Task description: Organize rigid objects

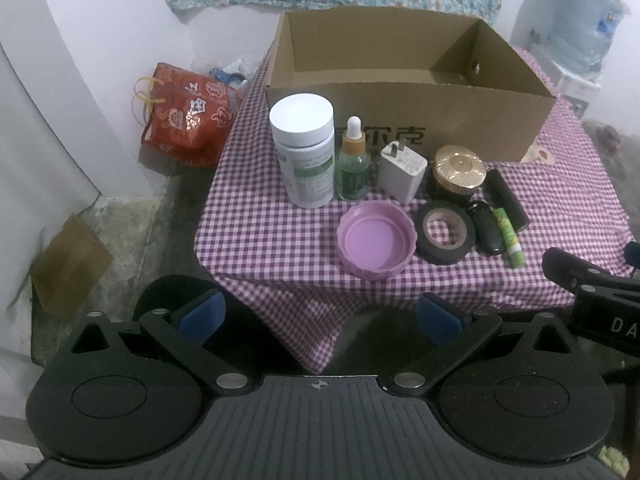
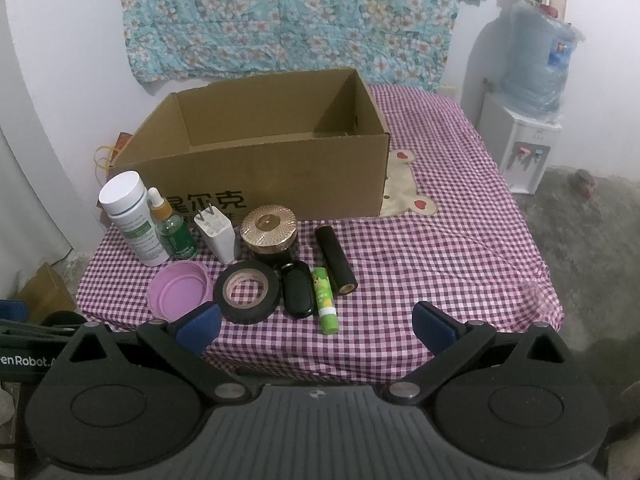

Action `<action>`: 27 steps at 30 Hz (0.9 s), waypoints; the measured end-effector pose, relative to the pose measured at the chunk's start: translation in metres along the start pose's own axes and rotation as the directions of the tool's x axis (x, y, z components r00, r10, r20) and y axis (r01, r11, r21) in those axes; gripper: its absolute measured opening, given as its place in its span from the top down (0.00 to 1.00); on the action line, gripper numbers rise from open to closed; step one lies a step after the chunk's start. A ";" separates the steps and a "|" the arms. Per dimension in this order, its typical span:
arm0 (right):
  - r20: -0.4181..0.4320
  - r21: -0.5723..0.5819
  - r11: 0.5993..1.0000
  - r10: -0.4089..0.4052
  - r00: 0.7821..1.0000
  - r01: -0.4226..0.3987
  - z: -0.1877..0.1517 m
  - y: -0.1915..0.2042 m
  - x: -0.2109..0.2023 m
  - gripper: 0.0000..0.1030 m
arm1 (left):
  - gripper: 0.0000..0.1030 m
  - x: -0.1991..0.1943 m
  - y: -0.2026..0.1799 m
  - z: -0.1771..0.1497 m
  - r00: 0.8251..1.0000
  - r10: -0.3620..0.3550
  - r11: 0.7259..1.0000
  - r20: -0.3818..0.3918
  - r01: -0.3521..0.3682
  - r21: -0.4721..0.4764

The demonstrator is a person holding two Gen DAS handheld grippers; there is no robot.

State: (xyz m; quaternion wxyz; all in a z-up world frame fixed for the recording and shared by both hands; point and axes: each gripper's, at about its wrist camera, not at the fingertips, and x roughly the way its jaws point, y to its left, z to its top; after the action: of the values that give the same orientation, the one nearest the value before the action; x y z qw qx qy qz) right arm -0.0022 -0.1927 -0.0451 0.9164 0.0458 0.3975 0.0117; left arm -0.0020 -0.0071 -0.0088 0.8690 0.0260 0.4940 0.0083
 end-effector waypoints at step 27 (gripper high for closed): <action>0.031 0.164 0.979 0.118 0.992 -0.122 0.033 -0.086 0.042 0.00 | 0.00 0.040 -0.052 0.044 0.934 -0.354 0.925 0.054 0.340 0.171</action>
State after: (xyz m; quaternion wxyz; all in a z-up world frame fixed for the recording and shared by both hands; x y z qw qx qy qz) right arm 0.0493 -0.2786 -0.0617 0.9113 0.1456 0.3837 0.0336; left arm 0.0559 -0.0589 -0.0235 0.8718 0.0074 0.4531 -0.1860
